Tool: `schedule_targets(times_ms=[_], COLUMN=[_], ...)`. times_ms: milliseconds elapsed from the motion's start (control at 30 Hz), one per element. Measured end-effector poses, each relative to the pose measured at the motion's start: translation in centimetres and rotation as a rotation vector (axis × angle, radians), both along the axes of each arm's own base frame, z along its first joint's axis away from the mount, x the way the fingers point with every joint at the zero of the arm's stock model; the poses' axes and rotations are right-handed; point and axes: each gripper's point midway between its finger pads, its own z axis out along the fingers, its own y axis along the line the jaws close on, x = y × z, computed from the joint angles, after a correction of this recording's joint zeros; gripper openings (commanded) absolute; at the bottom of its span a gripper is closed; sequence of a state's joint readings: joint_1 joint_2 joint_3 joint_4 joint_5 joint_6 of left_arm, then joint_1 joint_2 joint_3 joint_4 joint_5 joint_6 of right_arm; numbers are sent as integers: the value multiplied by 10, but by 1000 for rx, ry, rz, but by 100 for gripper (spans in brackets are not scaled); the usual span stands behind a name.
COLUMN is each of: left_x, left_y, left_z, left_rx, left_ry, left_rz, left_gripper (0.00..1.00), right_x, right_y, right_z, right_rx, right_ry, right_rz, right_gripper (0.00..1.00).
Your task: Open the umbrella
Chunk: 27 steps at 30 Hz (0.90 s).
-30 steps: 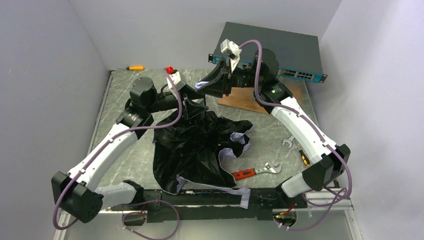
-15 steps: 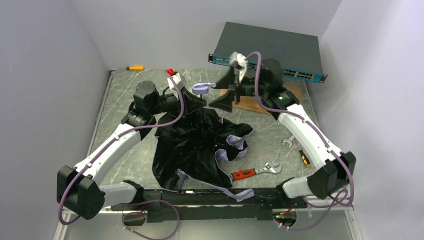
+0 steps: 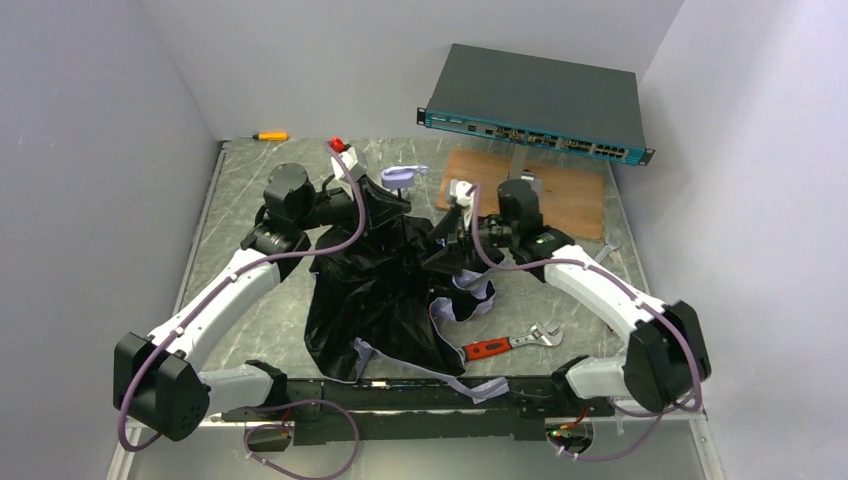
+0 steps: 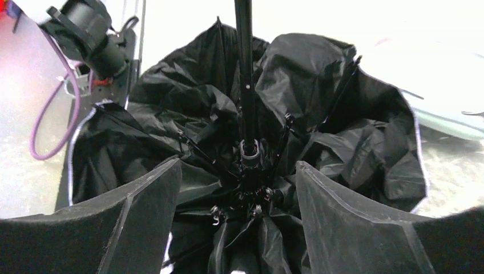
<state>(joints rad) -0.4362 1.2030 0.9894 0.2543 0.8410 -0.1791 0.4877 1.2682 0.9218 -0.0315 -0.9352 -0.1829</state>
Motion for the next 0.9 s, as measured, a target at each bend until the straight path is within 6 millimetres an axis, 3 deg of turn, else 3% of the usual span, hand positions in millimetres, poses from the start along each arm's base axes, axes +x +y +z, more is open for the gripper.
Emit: schedule_targets(times_ms=[200,433,733,900], left_x=[1,-5,-9,-9], left_y=[2,4,4,5], left_z=[0,0,0,0], left_rx=[1,16,22,23], left_ry=[1,-20,-30,-31], left_rz=[2,-22,-36,-35], left_gripper=[0,0,0,0], right_x=[2,9,11,12], right_y=[19,32,46,50], right_z=[-49,-56,-84,-87], right_rx=[-41,-17,-34,-27], right_ry=[8,-44,6,5], right_rz=[36,52,75,82], right_gripper=[72,71,63,42])
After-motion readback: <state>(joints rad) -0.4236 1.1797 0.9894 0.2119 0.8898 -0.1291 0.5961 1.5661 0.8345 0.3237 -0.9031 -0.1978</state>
